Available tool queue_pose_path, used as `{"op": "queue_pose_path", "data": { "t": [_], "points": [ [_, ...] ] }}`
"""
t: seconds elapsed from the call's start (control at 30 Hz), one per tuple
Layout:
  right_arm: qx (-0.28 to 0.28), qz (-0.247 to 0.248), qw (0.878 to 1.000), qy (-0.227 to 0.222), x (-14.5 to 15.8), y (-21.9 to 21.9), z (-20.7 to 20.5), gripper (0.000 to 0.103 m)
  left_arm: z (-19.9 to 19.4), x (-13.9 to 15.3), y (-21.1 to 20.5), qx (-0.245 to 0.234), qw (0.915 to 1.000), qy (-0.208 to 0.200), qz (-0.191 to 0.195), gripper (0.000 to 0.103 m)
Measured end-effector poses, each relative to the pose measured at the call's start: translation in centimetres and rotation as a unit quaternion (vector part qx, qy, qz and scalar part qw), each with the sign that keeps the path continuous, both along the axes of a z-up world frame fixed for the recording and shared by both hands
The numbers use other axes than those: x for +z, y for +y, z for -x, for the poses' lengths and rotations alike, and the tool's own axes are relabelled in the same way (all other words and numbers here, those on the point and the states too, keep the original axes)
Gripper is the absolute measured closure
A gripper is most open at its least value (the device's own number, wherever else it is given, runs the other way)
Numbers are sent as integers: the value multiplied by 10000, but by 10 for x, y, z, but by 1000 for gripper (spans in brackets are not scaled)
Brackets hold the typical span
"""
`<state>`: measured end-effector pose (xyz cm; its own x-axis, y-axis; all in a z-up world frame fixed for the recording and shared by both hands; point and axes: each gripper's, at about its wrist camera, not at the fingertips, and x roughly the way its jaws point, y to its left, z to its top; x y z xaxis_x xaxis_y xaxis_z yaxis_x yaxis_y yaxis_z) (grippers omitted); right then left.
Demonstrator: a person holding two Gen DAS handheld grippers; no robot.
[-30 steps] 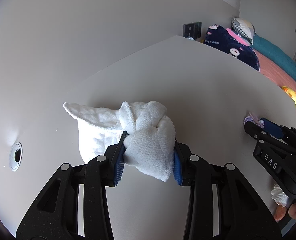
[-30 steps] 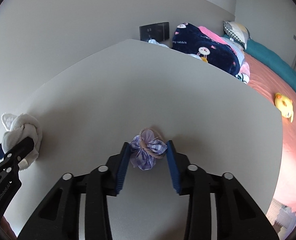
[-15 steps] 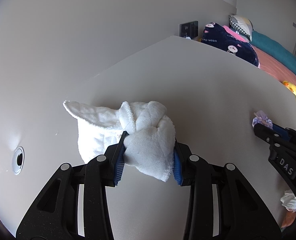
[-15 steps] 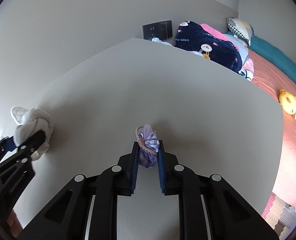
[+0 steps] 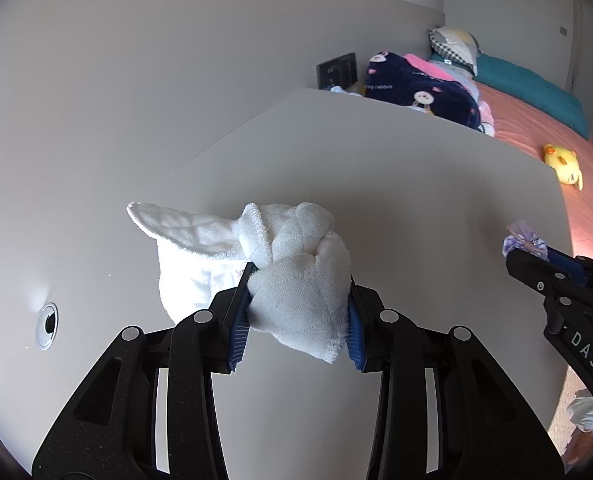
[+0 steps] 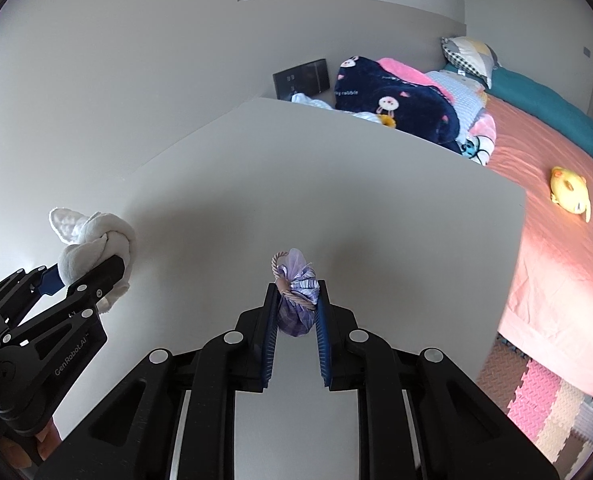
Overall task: Collect trash
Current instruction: 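Carry the towel and purple scrunchie over the black bin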
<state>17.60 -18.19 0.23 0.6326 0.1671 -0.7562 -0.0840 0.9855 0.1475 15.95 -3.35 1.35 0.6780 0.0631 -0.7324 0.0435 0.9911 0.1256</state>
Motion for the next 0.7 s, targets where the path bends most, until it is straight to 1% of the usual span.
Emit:
{"op": "queue_pose_path", "data": {
  "t": [0.43,0.7],
  "points": [
    [-279,-170,9992,-223,20,-44,67,84,49,15,-51,-458,9989,-119,-32,64],
    [-492,-211,9982,-278,21,-72,105,84,76,17,-83,-743,9971,-156,-37,64]
  ]
}}
